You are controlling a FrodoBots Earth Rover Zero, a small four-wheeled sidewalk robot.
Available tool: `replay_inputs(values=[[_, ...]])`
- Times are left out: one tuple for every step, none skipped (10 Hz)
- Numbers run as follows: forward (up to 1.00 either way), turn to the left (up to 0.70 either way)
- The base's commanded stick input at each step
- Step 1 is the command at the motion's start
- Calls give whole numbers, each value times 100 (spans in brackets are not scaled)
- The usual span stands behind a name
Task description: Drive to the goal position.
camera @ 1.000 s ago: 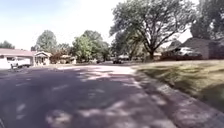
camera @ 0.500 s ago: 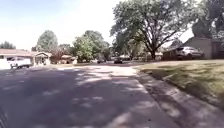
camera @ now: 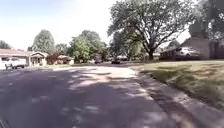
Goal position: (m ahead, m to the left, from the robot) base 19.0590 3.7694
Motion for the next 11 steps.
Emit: replay_inputs(values=[[69, 3], [69, 3], [69, 3], [69, 3], [69, 3], [69, 3], [69, 3], [69, 3], [69, 3], [69, 3], [69, 3]])
